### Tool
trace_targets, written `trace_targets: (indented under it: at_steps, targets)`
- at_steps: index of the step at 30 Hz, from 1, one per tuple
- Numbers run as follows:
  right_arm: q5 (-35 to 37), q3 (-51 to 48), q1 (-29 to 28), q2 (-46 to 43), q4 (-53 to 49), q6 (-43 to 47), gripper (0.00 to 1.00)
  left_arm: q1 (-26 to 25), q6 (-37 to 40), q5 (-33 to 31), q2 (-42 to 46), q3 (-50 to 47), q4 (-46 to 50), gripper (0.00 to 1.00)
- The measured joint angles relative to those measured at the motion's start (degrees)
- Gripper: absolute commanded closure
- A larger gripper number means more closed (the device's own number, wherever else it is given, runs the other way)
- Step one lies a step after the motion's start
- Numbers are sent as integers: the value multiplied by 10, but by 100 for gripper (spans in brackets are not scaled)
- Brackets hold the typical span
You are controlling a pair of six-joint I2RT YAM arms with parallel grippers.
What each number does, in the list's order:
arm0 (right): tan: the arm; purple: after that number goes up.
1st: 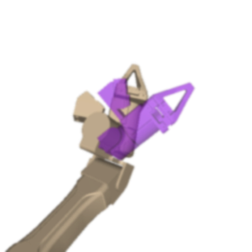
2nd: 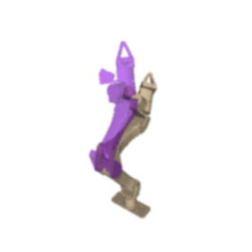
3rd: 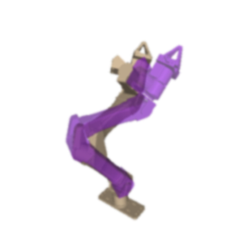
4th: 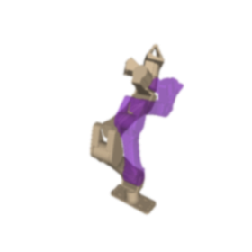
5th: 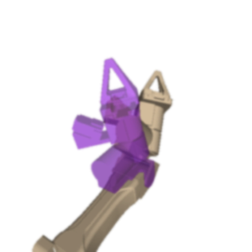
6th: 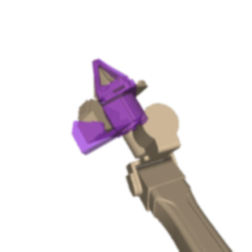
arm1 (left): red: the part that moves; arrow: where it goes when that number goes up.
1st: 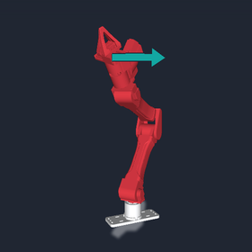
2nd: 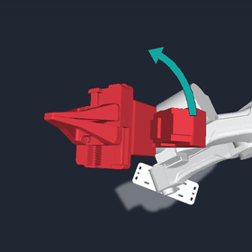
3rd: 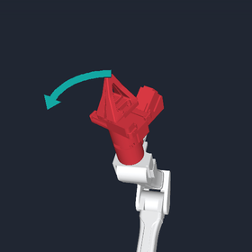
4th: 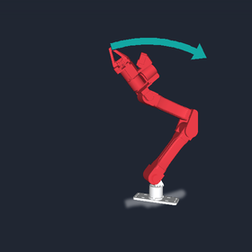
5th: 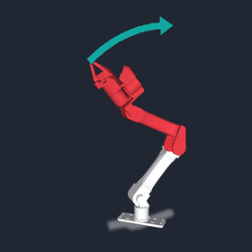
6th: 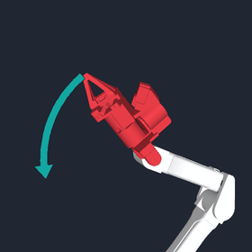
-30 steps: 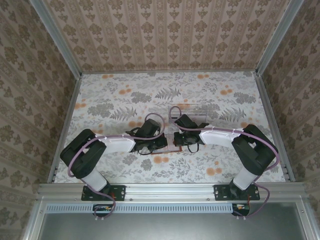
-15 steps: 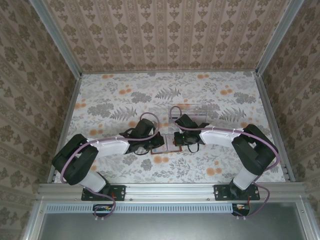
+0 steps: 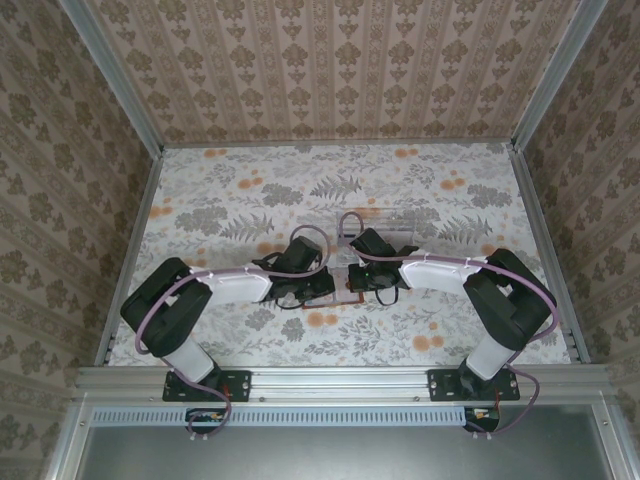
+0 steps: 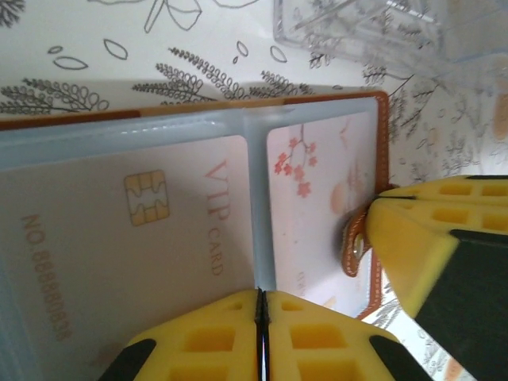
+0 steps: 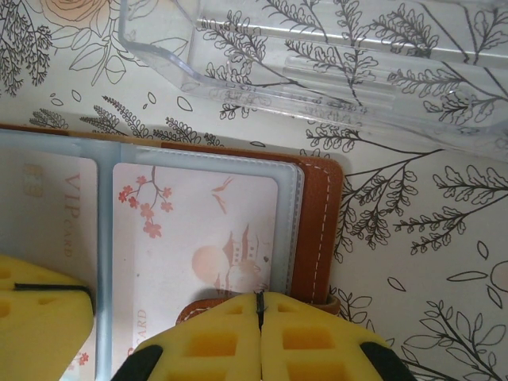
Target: Take the credit cards out of the card holder
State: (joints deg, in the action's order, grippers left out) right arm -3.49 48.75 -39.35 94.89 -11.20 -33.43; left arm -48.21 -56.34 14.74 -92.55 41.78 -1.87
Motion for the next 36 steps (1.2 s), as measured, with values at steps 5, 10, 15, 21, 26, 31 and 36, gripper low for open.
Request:
trace_targets:
  at_steps: [5,10,15,21,26,31,36]
  targets:
    - [0,-1,0,0,3,0,92,-5,6,-2,-11,16,9,78]
    - [0,-1,0,0,3,0,91,-6,6,-2,-17,23,11,78]
    - [0,-1,0,0,4,0,92,-6,6,-1,-19,23,10,78]
    - [-9,-4,1,0,10,-7,91,-6,6,0,-20,24,10,80]
    - [-15,-5,1,2,18,-13,91,-6,6,0,-20,24,10,84]
    - [-17,-5,1,4,21,-13,92,-6,5,-1,-20,22,11,90]
    - [-17,-5,1,4,21,-13,91,-5,2,-2,-19,18,7,100]
